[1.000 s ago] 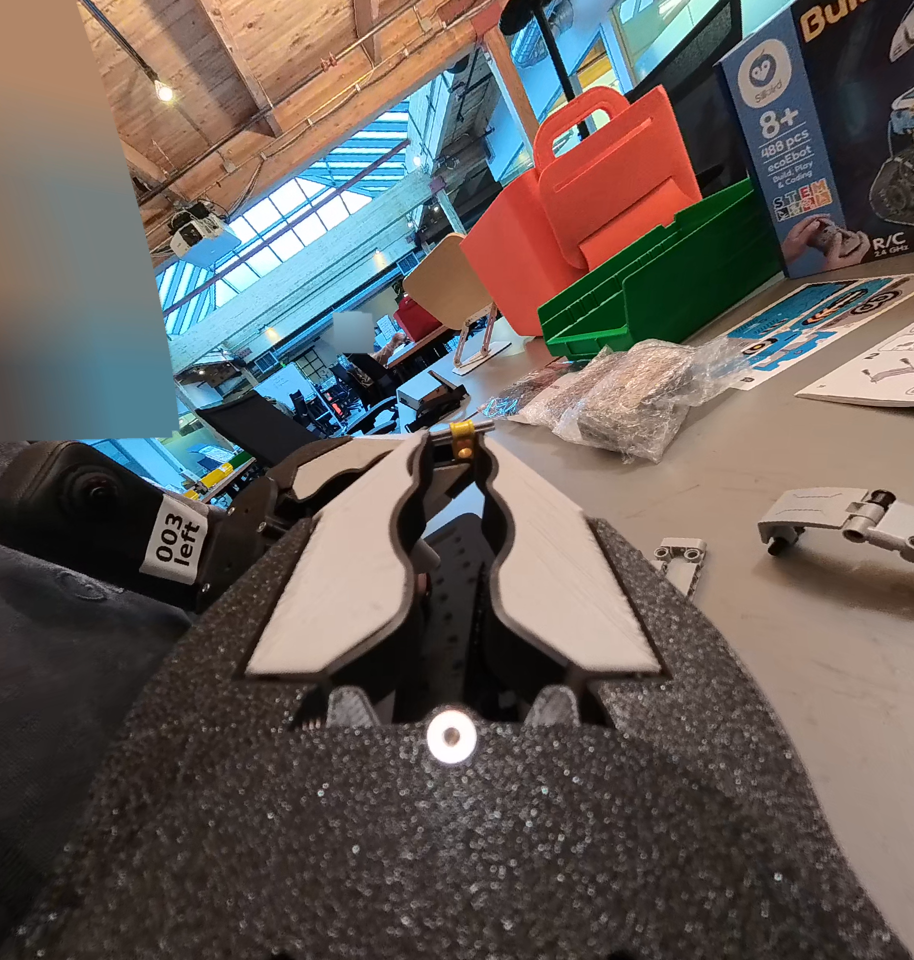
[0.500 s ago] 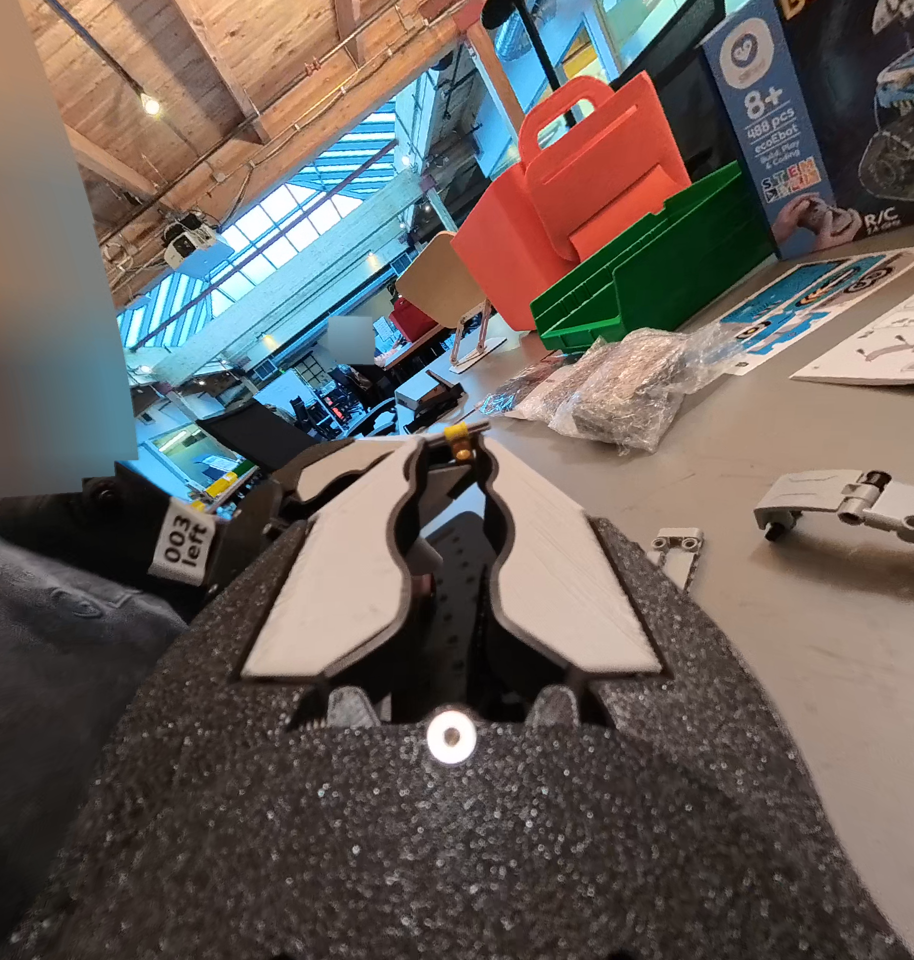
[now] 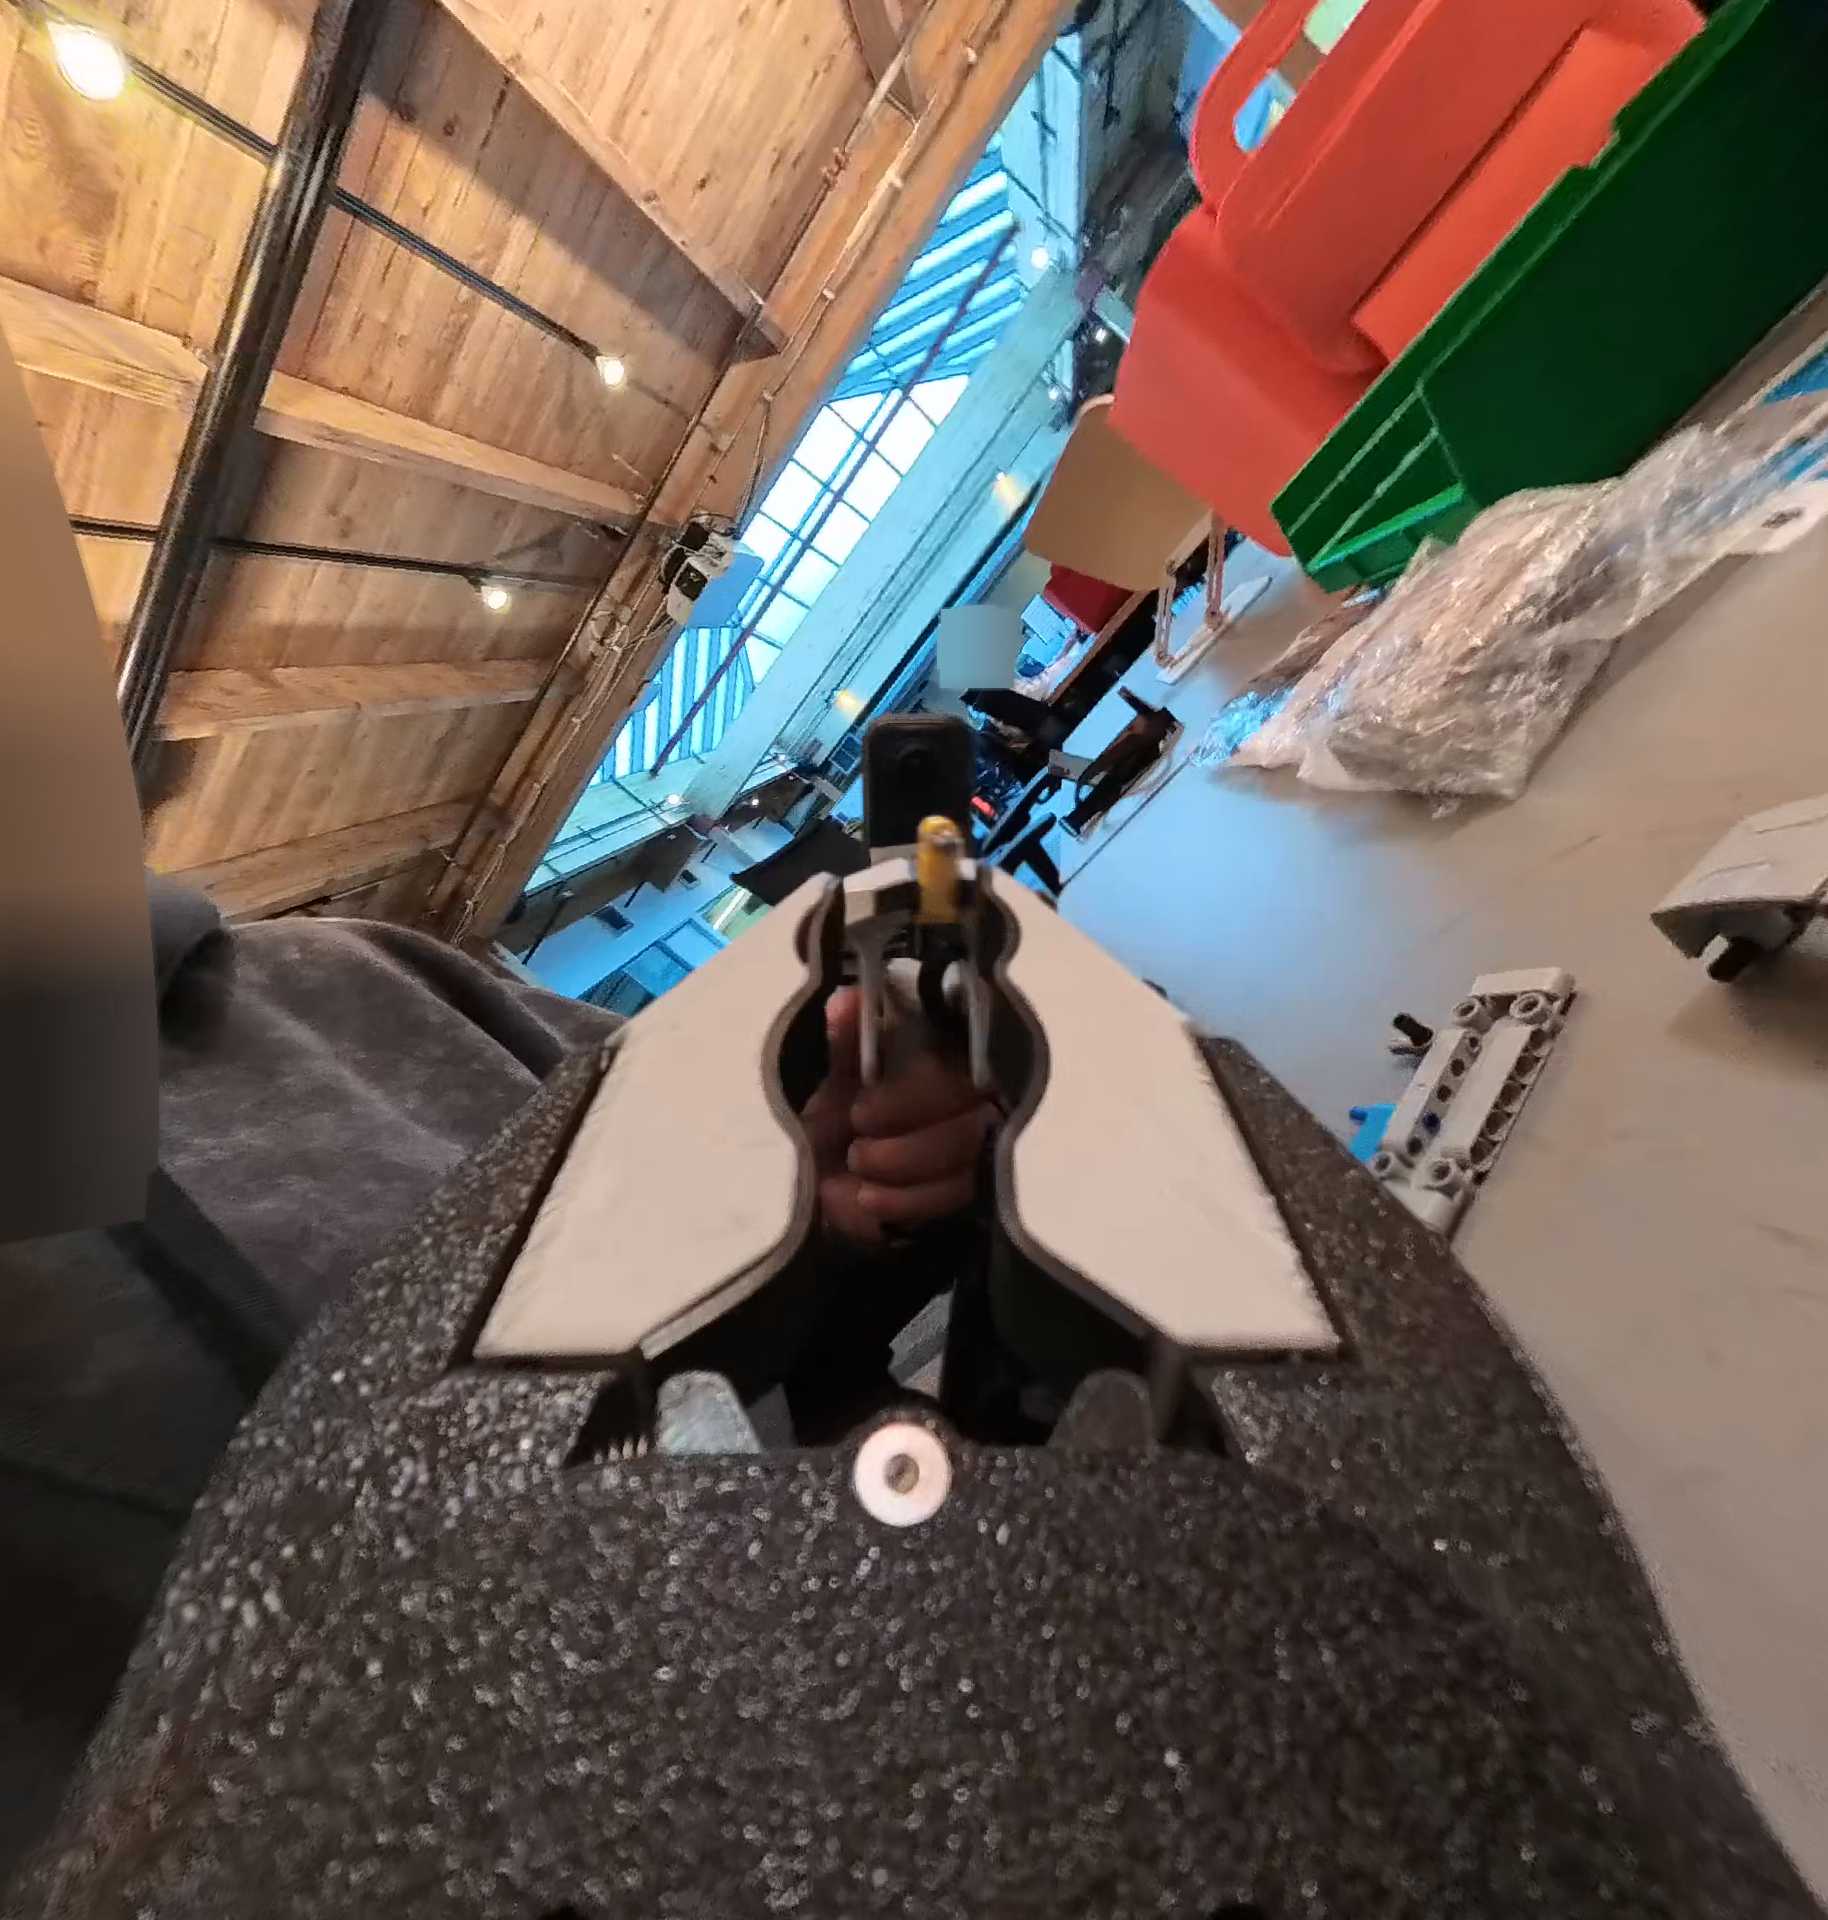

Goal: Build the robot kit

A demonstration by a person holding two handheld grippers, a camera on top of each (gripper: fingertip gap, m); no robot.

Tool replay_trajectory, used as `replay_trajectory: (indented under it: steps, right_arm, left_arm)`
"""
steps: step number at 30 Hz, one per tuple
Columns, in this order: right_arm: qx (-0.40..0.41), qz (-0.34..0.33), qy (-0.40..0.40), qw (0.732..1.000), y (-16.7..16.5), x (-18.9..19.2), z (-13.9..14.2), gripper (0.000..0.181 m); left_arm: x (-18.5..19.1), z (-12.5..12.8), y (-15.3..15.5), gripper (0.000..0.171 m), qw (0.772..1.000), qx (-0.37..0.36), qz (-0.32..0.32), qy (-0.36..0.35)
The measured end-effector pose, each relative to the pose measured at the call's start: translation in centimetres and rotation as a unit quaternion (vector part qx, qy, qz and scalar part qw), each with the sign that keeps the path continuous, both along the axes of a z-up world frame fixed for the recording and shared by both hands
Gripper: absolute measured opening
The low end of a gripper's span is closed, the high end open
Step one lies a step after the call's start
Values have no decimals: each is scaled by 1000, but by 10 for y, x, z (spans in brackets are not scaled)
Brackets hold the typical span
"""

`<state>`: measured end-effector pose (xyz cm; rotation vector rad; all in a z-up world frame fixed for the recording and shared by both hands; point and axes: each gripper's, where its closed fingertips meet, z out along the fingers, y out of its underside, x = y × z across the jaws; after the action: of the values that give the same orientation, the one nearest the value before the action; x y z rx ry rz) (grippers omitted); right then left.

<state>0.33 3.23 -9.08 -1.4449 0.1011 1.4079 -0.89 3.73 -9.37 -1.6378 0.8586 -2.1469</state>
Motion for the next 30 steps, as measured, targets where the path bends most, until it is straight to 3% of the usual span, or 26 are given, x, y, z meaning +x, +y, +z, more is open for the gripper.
replay_trajectory:
  steps: [4,11,14,25,28,30]
  right_arm:
    - [0,22,-3,1000,-2,-8,1,22]
    - [30,55,10,998,-12,-19,11,18]
    - [26,52,9,998,-12,-18,10,6]
    - [23,58,-13,998,-20,-18,9,5]
    - [44,16,-93,995,-22,-11,10,5]
    - [42,18,-102,994,-24,-5,10,5]
  left_arm:
    - [-1,9,-20,7,999,-12,-47,-18]
    - [0,5,-29,7,997,-32,-63,-12]
    - [0,7,-34,7,997,-24,-70,-12]
    - [6,5,-45,6,997,37,-70,10]
    - [11,5,-46,7,995,5,-96,10]
    - [12,2,-47,8,993,32,-112,24]
